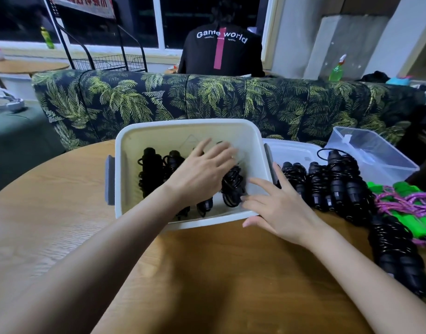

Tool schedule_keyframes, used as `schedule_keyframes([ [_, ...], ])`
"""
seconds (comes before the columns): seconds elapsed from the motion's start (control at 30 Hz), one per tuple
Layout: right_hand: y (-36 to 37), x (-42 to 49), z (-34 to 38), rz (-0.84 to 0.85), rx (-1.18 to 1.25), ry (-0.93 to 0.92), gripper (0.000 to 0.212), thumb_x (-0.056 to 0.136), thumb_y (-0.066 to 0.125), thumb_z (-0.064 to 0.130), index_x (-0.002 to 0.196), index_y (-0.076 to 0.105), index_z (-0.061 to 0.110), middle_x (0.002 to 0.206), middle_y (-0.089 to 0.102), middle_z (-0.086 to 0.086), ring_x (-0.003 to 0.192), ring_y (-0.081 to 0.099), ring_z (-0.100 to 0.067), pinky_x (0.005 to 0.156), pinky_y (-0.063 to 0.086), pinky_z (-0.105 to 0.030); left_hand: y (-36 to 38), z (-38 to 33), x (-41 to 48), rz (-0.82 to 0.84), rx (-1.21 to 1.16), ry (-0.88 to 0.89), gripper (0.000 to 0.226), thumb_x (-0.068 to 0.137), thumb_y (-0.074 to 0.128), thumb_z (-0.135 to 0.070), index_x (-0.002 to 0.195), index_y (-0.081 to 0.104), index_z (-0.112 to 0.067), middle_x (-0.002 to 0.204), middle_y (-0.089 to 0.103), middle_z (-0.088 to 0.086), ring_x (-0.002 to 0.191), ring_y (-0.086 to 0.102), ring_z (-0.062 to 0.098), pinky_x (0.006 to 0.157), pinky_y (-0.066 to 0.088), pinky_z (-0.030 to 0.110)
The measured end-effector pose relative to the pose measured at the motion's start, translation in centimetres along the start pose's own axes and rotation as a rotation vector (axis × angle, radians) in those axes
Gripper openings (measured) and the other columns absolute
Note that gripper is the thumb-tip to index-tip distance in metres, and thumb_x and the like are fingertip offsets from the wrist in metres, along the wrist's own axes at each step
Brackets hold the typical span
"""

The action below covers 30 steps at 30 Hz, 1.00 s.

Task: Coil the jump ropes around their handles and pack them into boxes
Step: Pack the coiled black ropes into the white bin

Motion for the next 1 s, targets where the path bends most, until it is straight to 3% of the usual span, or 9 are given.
schedule_keyframes([
  [0.13, 0.0, 0.3, -0.1, -0.134, -0.009, -0.008, 0.061, 0.102, 0.031, 0.059, 0.075, 0.067, 0.017, 0.071, 0.067, 0.005, 0.104, 0.067, -0.023, 0.115, 0.023, -0.064, 2.2, 0.3, 0.7, 0.16, -0.056, -0.027, 0.049, 0.092, 0.032, -0.036, 0.134, 0.055, -0.024, 0.132, 0.058, 0.003, 0.128, 0.048, 0.031, 0.096, 0.046, 0.058],
  [0.23, 0.1, 0.4, -0.4, -0.161, 0.013, -0.005, 0.058, 0.104, 0.032, 0.056, 0.074, 0.064, 0.017, 0.07, 0.063, 0.004, 0.098, 0.066, -0.022, 0.115, 0.025, -0.063, 3.3, 1.3, 1.0, 0.203, -0.023, -0.061, 0.048, 0.094, 0.027, -0.052, 0.125, 0.06, -0.035, 0.122, 0.056, 0.002, 0.115, 0.046, 0.033, 0.086, 0.049, 0.058],
  [0.3, 0.2, 0.4, -0.8, -0.149, 0.024, -0.017, 0.058, 0.103, 0.032, 0.057, 0.075, 0.063, 0.017, 0.078, 0.066, 0.005, 0.107, 0.064, -0.022, 0.116, 0.022, -0.062, 3.5, 1.2, 1.5, 0.216, -0.015, -0.064, 0.052, 0.094, 0.02, -0.057, 0.12, 0.058, -0.032, 0.121, 0.054, -0.004, 0.116, 0.04, 0.034, 0.088, 0.045, 0.063],
  [0.43, -0.2, 0.3, -1.7, -0.157, -0.009, -0.064, 0.058, 0.098, 0.039, 0.063, 0.077, 0.067, 0.017, 0.101, 0.074, 0.005, 0.118, 0.06, -0.024, 0.118, 0.015, -0.063, 4.5, 0.6, 1.3, 0.259, 0.007, -0.024, 0.056, 0.094, 0.017, -0.059, 0.131, 0.049, -0.032, 0.128, 0.05, -0.008, 0.123, 0.034, 0.043, 0.096, 0.035, 0.072],
  [0.53, -0.3, 0.1, -1.8, -0.206, 0.006, -0.085, 0.056, 0.099, 0.044, 0.059, 0.073, 0.067, 0.015, 0.087, 0.073, 0.006, 0.111, 0.064, -0.023, 0.117, 0.021, -0.063, 4.1, 0.1, 1.3, 0.251, 0.054, -0.038, 0.059, 0.091, 0.019, -0.062, 0.124, 0.059, -0.035, 0.128, 0.052, 0.0, 0.123, 0.038, 0.052, 0.095, 0.03, 0.08],
  [0.63, -0.2, -0.3, -1.5, -0.249, 0.003, -0.088, 0.056, 0.099, 0.047, 0.057, 0.07, 0.067, 0.013, 0.07, 0.067, 0.005, 0.099, 0.067, -0.022, 0.112, 0.031, -0.062, 4.8, -0.5, 1.5, 0.265, 0.037, -0.073, 0.068, 0.088, 0.015, -0.066, 0.125, 0.058, -0.03, 0.148, 0.039, -0.006, 0.145, 0.005, 0.051, 0.103, 0.006, 0.081],
  [0.7, -0.1, -0.7, -1.3, -0.267, -0.019, -0.088, 0.057, 0.099, 0.048, 0.057, 0.068, 0.068, 0.013, 0.067, 0.065, 0.003, 0.094, 0.068, -0.022, 0.111, 0.035, -0.06, 4.8, -0.6, 1.1, 0.271, -0.016, -0.072, 0.073, 0.084, 0.013, -0.068, 0.131, 0.055, -0.031, 0.151, 0.036, -0.009, 0.148, -0.004, 0.048, 0.103, 0.005, 0.08],
  [0.87, 0.0, -0.9, -1.1, -0.286, -0.08, -0.078, 0.058, 0.099, 0.048, 0.058, 0.068, 0.068, 0.014, 0.066, 0.063, 0.003, 0.09, 0.068, -0.02, 0.113, 0.033, -0.057, 4.8, -0.4, 0.7, 0.343, -0.006, -0.113, 0.065, 0.081, 0.045, -0.077, 0.136, 0.05, -0.041, 0.145, 0.038, -0.008, 0.147, -0.004, 0.048, 0.104, 0.011, 0.078],
  [1.0, 0.0, -1.2, -1.3, -0.281, -0.082, -0.054, 0.057, 0.098, 0.048, 0.06, 0.068, 0.067, 0.015, 0.067, 0.063, 0.003, 0.092, 0.068, -0.018, 0.116, 0.028, -0.057, 4.4, 0.2, 0.2, 0.35, -0.009, -0.138, 0.063, 0.078, 0.051, -0.078, 0.125, 0.057, -0.037, 0.141, 0.039, -0.012, 0.148, -0.007, 0.042, 0.105, 0.011, 0.075],
])
Point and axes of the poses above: each hand's wrist, its own x-axis towards the middle knuckle, its own y-axis out of the palm, z = x × y, the point moved 5 cm from there along x, towards the middle knuckle
